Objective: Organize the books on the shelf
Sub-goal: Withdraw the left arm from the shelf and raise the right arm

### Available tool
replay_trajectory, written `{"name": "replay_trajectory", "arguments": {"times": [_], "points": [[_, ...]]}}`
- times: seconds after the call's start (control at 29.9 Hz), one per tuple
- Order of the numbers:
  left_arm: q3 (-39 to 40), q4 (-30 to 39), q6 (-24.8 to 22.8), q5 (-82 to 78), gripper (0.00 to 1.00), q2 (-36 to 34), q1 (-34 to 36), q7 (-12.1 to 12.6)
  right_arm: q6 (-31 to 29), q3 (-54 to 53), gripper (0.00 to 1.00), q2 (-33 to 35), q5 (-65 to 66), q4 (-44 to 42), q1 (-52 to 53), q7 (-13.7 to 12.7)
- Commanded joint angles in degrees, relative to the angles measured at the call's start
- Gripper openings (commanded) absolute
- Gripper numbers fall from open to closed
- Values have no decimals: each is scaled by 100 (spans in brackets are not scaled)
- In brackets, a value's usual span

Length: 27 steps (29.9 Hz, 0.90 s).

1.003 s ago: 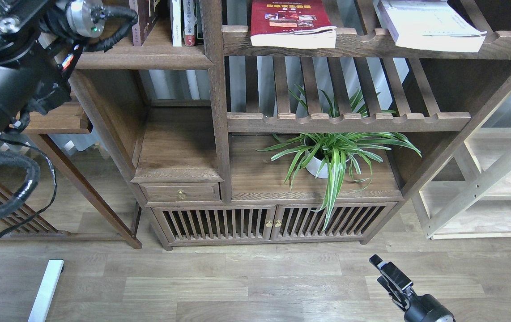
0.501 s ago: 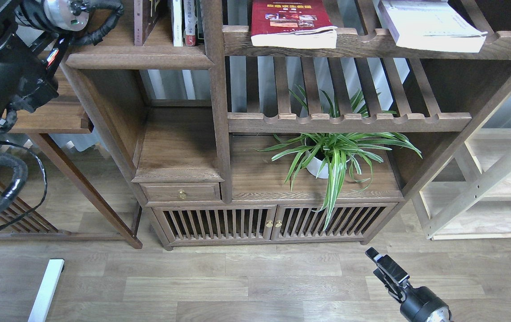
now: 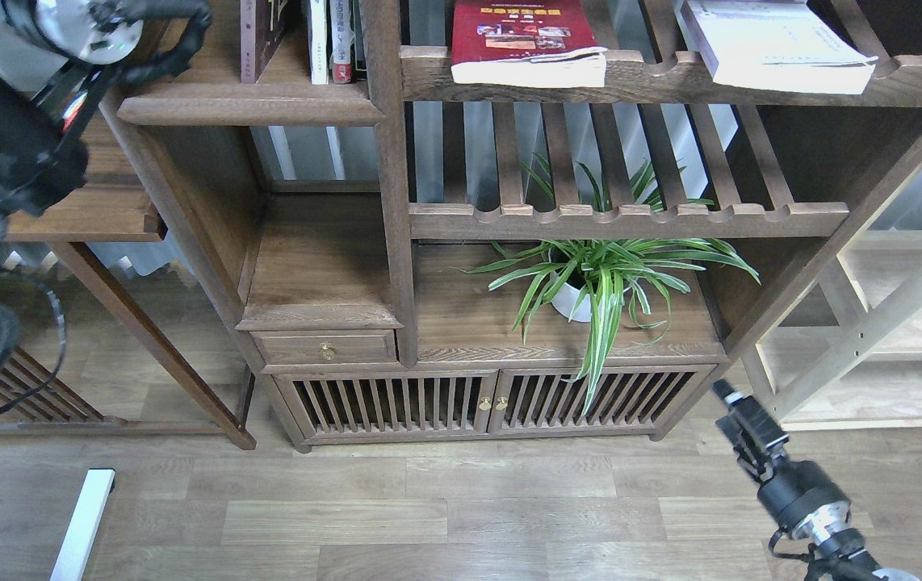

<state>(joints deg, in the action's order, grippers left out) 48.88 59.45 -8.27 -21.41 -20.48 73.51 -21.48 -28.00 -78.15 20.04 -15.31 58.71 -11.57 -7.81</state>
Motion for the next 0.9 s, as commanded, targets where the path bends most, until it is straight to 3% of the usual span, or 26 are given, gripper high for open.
{"name": "replay_trajectory", "arguments": {"times": [0.0, 0.13, 0.27, 0.43, 0.57, 0.7, 0.87], "points": [[235, 795, -500, 136, 99, -500, -581, -67, 0, -121, 97, 9, -367, 201, -12, -1], [867, 1472, -912, 260, 99, -554, -1065, -58, 0, -551, 97, 9, -508, 404, -30, -1], [1229, 2053, -1973, 304, 99, -545, -1680, -6, 0, -930, 95, 18, -675, 649, -4, 8], [1150, 2307, -1973, 330, 99, -510, -2182, 134, 0, -1211, 93, -8, -1343, 1238, 31, 17], [1097, 2615, -1973, 348, 99, -274, -2901, 635, 0, -1361, 93, -26, -1343, 1423, 233, 17], [1097, 2791, -1973, 356, 99, 236, -3587, 934, 0, -1457, 93, -26, -1343, 1529, 435, 17], [940, 2888, -1973, 356, 99, 1062, -4194, 1584, 0, -1493, 93, 9, -1343, 1529, 980, 17]]}}
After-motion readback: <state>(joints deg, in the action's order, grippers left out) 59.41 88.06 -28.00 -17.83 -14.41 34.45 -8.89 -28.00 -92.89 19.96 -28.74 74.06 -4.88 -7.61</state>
